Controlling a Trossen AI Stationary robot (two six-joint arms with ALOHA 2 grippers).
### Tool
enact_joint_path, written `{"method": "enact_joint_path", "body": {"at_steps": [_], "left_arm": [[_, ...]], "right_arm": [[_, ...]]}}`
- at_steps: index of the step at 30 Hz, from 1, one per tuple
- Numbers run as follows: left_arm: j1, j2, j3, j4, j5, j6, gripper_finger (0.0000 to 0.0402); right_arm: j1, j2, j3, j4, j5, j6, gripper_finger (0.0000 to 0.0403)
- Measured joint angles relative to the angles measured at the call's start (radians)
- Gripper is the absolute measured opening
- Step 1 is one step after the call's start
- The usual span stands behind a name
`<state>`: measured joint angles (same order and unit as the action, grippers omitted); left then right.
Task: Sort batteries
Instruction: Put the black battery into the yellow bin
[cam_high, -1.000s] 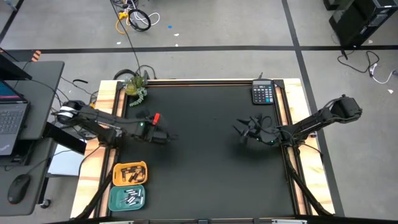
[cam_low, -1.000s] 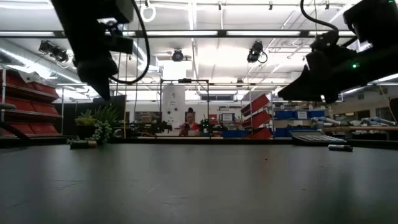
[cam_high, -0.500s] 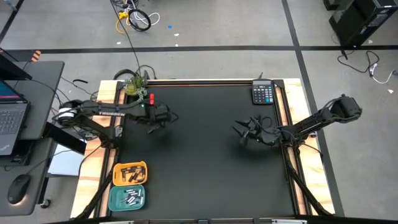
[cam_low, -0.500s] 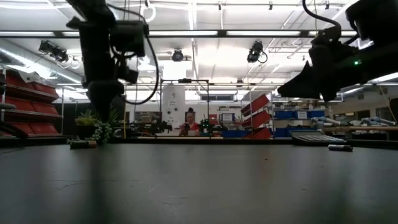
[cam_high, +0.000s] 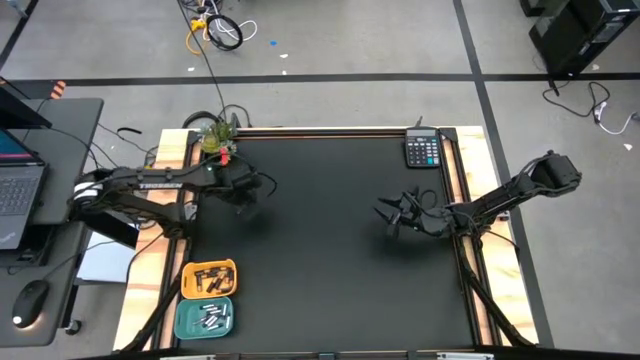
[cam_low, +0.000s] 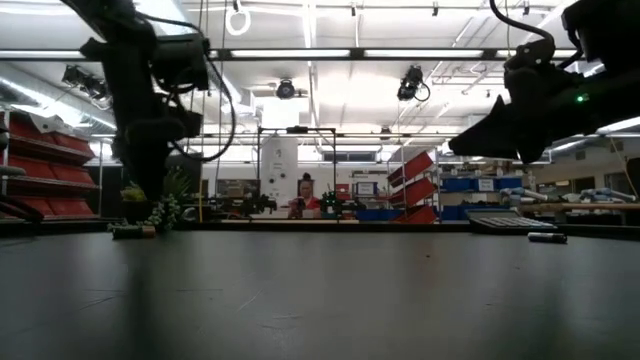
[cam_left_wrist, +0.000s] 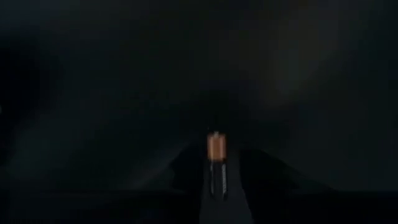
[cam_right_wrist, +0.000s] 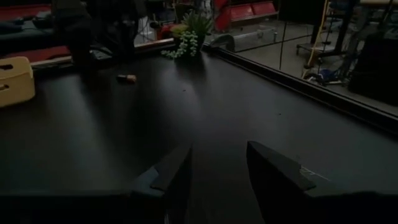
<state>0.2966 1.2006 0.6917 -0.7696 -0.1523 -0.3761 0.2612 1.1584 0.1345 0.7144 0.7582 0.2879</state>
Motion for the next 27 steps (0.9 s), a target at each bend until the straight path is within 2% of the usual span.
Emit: {"method": "enact_joint_path", "body": {"at_steps": [6, 11, 17, 23, 27], "left_arm": [[-0.002, -0.041, -0.105, 0.043, 0.069, -0.041, 0.0148], [-0.004, -0.041, -0.103, 0.1, 0.046, -0.044, 0.0172], [-0.005, -0.03, -0.124, 0.111, 0.033, -0.055, 0.0174], [-0.005, -0.025, -0.234, 0.238, 0.036, -0.127, 0.0173], [-0.01, -0.032, -0.28, 0.284, 0.022, -0.163, 0.0141]], "right_arm": [[0.021, 0.0, 0.0, 0.031, 0.0, 0.005, 0.0165], [0.039, 0.0, 0.0, 0.059, 0.0, 0.002, 0.0165], [0.066, 0.0, 0.0, 0.075, 0.0, 0.004, 0.0165], [0.078, 0.0, 0.0, 0.078, 0.007, 0.0, 0.0164], [0.078, 0.0, 0.0, 0.079, 0.008, -0.003, 0.0164]]}}
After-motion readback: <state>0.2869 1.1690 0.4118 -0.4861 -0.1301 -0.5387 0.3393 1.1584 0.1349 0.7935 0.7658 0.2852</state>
